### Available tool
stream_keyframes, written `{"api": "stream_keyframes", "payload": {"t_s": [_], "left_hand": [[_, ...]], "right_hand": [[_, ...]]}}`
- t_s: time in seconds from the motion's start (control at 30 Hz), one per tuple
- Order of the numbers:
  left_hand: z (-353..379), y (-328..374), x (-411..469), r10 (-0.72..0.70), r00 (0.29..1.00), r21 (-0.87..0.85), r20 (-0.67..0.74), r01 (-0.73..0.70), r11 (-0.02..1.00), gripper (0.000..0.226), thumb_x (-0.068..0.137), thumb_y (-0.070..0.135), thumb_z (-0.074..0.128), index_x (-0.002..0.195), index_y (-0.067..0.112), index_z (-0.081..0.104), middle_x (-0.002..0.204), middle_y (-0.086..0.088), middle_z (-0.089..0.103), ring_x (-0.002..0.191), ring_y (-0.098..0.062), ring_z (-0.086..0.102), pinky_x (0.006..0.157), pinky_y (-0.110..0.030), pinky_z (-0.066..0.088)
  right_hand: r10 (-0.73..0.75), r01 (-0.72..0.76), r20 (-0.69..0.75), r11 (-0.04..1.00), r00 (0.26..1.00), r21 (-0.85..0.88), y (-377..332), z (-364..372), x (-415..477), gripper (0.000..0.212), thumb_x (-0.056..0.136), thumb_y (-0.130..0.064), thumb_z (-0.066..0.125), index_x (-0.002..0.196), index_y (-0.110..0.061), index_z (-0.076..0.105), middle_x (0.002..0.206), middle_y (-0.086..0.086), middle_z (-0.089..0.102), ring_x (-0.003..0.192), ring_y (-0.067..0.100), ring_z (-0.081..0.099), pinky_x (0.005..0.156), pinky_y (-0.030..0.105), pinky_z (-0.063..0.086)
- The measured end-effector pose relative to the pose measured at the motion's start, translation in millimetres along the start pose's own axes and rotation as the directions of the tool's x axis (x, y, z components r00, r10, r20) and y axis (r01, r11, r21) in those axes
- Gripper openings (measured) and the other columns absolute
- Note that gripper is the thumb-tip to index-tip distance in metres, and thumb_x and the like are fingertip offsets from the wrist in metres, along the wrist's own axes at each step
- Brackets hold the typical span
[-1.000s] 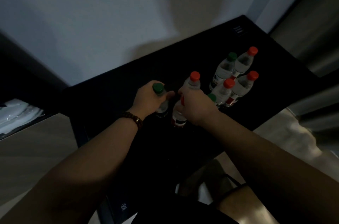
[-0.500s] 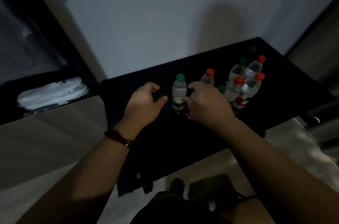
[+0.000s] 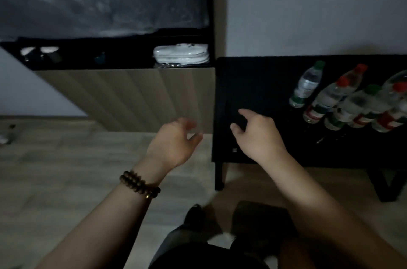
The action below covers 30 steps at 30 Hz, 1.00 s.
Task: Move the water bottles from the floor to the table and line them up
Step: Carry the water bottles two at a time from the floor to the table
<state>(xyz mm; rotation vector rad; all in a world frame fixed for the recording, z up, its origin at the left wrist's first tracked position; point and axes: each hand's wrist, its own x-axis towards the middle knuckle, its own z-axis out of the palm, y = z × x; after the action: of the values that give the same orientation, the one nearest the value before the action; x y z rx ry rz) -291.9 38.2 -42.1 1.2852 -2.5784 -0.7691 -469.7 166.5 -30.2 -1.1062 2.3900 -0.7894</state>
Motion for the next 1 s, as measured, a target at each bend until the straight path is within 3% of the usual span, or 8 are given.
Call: {"api": "stream_keyframes", "payload": {"t_s": [0.2,0.3,0.43,0.53,0.77,1.0], "left_hand": [[-50,-92,-49,-0.127,0.990,-0.045,-0.054,0.124,0.991,0.038,0.091,0.045,0.069,0.119,0.019,0.068,0.114,0.003,0.071,0.103,-0.018,0.067,0.090,-0.031,0.053],[-77,-146,-67,-0.165,0.983,-0.073,-0.085,0.159,0.985,0.038,0.091,0.046,0.069,0.119,0.021,0.067,0.115,0.005,0.070,0.102,-0.015,0.066,0.086,-0.023,0.049],[-117,-222,-89,-0.202,0.975,-0.108,-0.095,0.192,0.975,0.038,0.092,0.044,0.069,0.120,0.019,0.066,0.117,0.002,0.070,0.103,-0.016,0.066,0.084,-0.021,0.046],[-148,-296,-103,-0.221,0.971,-0.122,-0.093,0.209,0.970,0.037,0.093,0.043,0.069,0.120,0.019,0.066,0.117,0.003,0.070,0.103,-0.016,0.067,0.081,-0.021,0.045],[-220,-443,-124,-0.335,0.936,-0.185,-0.107,0.312,0.932,0.034,0.094,0.046,0.066,0.120,0.025,0.064,0.117,0.007,0.068,0.100,-0.013,0.065,0.083,-0.026,0.050],[-280,-568,-116,-0.432,0.893,-0.226,-0.127,0.398,0.889,0.031,0.093,0.048,0.065,0.116,0.027,0.064,0.115,0.010,0.068,0.096,-0.011,0.066,0.080,-0.025,0.046]], "right_hand": [[-0.066,0.077,0.146,0.995,0.987,-0.069,-83,77,-13,0.064,0.101,-0.040,0.059,0.158,-0.022,0.036,0.120,0.012,0.071,0.092,0.022,0.071,0.079,0.036,0.061],[-0.105,0.127,0.194,0.986,0.975,-0.105,-130,122,-18,0.063,0.100,-0.040,0.058,0.156,-0.019,0.038,0.136,0.008,0.065,0.119,0.027,0.064,0.097,0.038,0.055],[-0.102,0.147,0.219,0.969,0.970,-0.200,-200,188,-29,0.061,0.099,-0.045,0.057,0.154,-0.022,0.044,0.141,0.005,0.063,0.131,0.030,0.055,0.105,0.040,0.044],[-0.065,0.128,0.269,0.966,0.961,-0.225,-256,247,-40,0.062,0.100,-0.048,0.056,0.155,-0.025,0.042,0.145,0.003,0.060,0.134,0.028,0.054,0.108,0.041,0.042],[-0.138,0.258,0.368,0.918,0.920,-0.300,-370,356,-39,0.061,0.105,-0.045,0.049,0.156,-0.013,0.038,0.154,0.011,0.048,0.142,0.028,0.045,0.115,0.034,0.033],[-0.221,0.376,0.424,0.866,0.878,-0.329,-476,473,-12,0.051,0.102,-0.044,0.051,0.142,-0.012,0.053,0.142,0.014,0.059,0.132,0.032,0.053,0.107,0.036,0.039]]}}
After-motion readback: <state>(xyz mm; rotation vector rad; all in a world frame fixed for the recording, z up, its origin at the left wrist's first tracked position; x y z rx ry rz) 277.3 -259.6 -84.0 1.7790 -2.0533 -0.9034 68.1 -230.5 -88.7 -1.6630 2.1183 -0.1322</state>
